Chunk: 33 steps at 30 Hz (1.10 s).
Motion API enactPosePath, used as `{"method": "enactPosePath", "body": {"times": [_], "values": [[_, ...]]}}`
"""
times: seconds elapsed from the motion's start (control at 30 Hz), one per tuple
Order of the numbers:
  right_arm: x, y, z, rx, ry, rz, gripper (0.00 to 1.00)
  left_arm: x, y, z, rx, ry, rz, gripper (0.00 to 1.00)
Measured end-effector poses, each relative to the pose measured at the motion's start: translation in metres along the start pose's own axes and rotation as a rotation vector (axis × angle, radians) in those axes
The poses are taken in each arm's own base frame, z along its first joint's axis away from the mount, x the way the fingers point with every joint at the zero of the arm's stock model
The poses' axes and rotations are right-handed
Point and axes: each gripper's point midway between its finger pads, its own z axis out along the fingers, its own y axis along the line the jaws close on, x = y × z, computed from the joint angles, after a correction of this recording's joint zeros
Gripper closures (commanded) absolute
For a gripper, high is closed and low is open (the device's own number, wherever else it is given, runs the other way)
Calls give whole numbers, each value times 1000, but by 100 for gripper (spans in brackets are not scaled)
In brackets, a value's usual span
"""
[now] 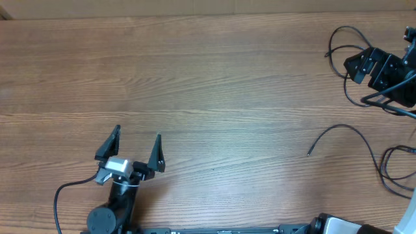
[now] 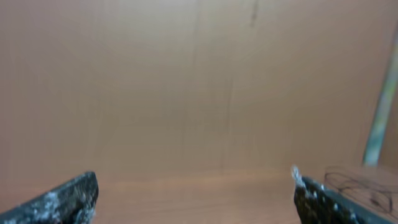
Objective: Untangle cables
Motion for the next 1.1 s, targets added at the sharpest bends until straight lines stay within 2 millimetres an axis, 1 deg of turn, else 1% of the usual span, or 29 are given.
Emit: {"method": "enactPosePath", "body": {"times": [0.07, 0.1, 0.2, 0.33, 0.43, 1.1], "values": [[0, 0, 0, 0, -1, 0, 0, 34, 14, -3, -62, 132, -18, 0], [0, 0, 0, 0, 0, 0, 0, 43, 18, -5, -82, 171, -24, 0], [0, 0, 0, 0, -1, 0, 0, 79, 34, -16, -160, 319, -53, 0], [0, 0, 0, 0, -1, 0, 0, 78, 46, -18, -210, 316, -50, 0], [0, 0, 0, 0, 0, 0, 0, 78, 50, -19, -227, 313, -48, 0], [0, 0, 0, 1, 0, 0, 0, 78, 51, -19, -230, 313, -48, 0]]}}
